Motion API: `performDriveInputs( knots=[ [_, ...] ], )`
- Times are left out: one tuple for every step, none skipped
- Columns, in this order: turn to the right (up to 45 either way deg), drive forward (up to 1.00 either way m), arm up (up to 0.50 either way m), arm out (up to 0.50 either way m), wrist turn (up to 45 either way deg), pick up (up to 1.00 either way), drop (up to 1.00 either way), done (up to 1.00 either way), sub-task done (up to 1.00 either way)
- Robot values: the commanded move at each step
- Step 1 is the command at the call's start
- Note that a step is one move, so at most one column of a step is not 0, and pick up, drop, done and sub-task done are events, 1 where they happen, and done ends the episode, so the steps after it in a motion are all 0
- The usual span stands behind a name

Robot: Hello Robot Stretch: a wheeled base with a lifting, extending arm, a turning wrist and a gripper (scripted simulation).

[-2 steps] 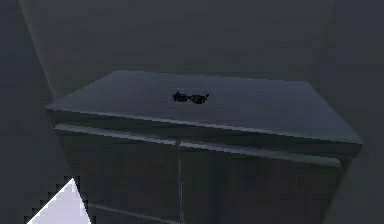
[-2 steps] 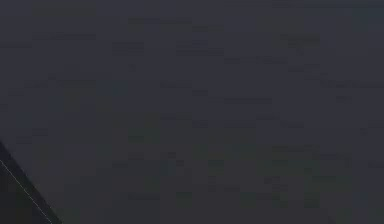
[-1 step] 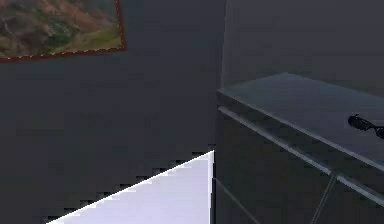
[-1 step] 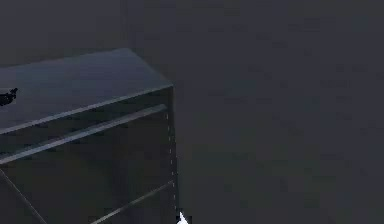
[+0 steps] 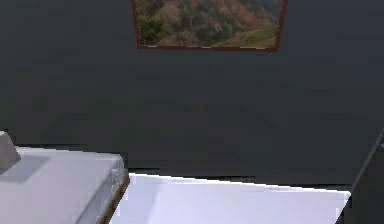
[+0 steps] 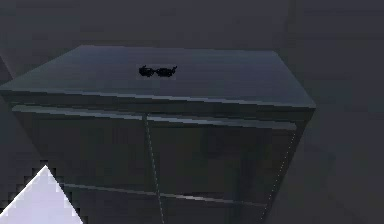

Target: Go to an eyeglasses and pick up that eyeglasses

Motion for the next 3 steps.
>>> performDriveInputs(
  knots=[
    [0.0,0.00,0.50,0.00,0.0,0.00,0.00,0.00,0.00],
    [0.0,0.00,0.38,0.00,0.0,0.00,0.00,0.00,0.00],
    [0.0,0.00,0.00,0.50,0.0,0.00,0.00,0.00,0.00]
  ],
)
